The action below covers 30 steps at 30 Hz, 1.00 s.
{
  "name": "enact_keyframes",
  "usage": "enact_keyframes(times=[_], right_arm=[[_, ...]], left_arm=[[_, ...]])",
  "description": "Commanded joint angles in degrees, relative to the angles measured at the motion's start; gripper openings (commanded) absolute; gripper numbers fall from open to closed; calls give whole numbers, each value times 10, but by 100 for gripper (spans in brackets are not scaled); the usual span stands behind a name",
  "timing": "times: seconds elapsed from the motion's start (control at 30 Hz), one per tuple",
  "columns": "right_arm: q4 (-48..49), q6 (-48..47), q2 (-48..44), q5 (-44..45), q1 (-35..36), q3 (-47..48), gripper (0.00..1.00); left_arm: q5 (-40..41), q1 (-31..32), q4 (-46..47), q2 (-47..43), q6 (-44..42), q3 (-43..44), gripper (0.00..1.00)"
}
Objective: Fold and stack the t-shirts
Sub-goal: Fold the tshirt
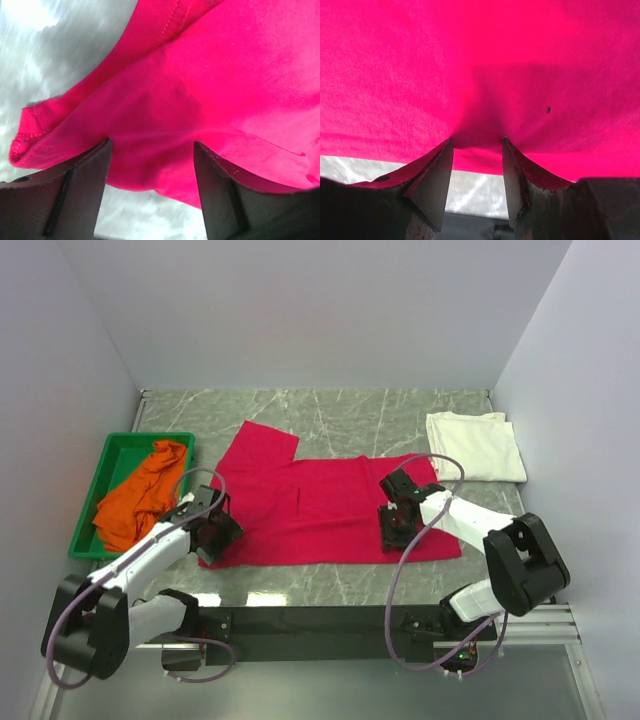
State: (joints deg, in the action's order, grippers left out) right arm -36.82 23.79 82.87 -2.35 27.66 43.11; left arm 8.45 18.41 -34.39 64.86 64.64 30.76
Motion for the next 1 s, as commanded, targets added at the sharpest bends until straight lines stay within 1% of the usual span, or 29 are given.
enact_keyframes(times=[0.0,0.03,0.1,0.13,0.17,0.2,0.23,0.27,0.3,0.33,0.37,0.4,0.43,0.47,0.53,0.57,0.6,0.63,0.7,0.73,0.8,0.83,0.97], right_arm=[[-69,13,-31,1,7,-17,51],[-70,13,-54,6,7,-1,51],[-77,18,-75,21,6,28,51],[-76,20,-98,48,7,45,51],[-63,23,-111,64,6,77,50],[-54,23,-122,79,4,92,50],[-45,22,-133,111,0,123,50],[-30,21,-135,122,-6,138,48],[-22,8,-134,125,-24,153,47],[-13,0,-127,128,-36,177,46],[6,-12,-119,126,-51,187,45],[14,-18,-112,117,-66,196,45],[25,-19,-89,97,-102,215,44],[32,-11,-76,89,-117,222,44],[53,-9,-49,68,-147,237,43],[74,-11,-40,59,-151,241,43],[80,-18,-21,59,-155,246,43],[83,-24,-10,58,-160,258,42],[98,-44,16,54,-172,267,42],[104,-50,22,56,-175,270,41],[130,-57,33,54,-187,268,41],[151,-59,35,52,-190,262,41],[168,-74,61,65,-199,264,41]], left_arm=[[-48,3,-114,-45,58,-26,73],[-41,3,-130,-58,53,-19,75],[-1,2,-142,-83,35,32,79],[20,1,-156,-84,5,57,83],[65,2,-160,-82,-12,108,84],[83,2,-157,-68,-35,133,86],[103,2,-148,-59,-88,156,88],[118,2,-125,-47,-115,195,89],[147,1,-111,-19,-143,212,89],[158,1,-94,-3,-201,227,89],[168,0,-66,32,-226,255,88],[196,-1,-60,53,-245,270,88],[205,-4,-50,75,-279,297,86],[207,-9,-32,119,-295,308,85],[196,-17,-7,159,-337,327,81],[187,-28,5,191,-348,338,81],[176,-36,35,206,-358,342,80],[147,-43,48,218,-377,348,80],[121,-67,64,259,-391,362,75],[99,-74,75,272,-405,379,70],[74,-95,84,311,-425,395,66],[50,-100,88,323,-430,414,61],[24,-111,76,402,-449,456,55]])
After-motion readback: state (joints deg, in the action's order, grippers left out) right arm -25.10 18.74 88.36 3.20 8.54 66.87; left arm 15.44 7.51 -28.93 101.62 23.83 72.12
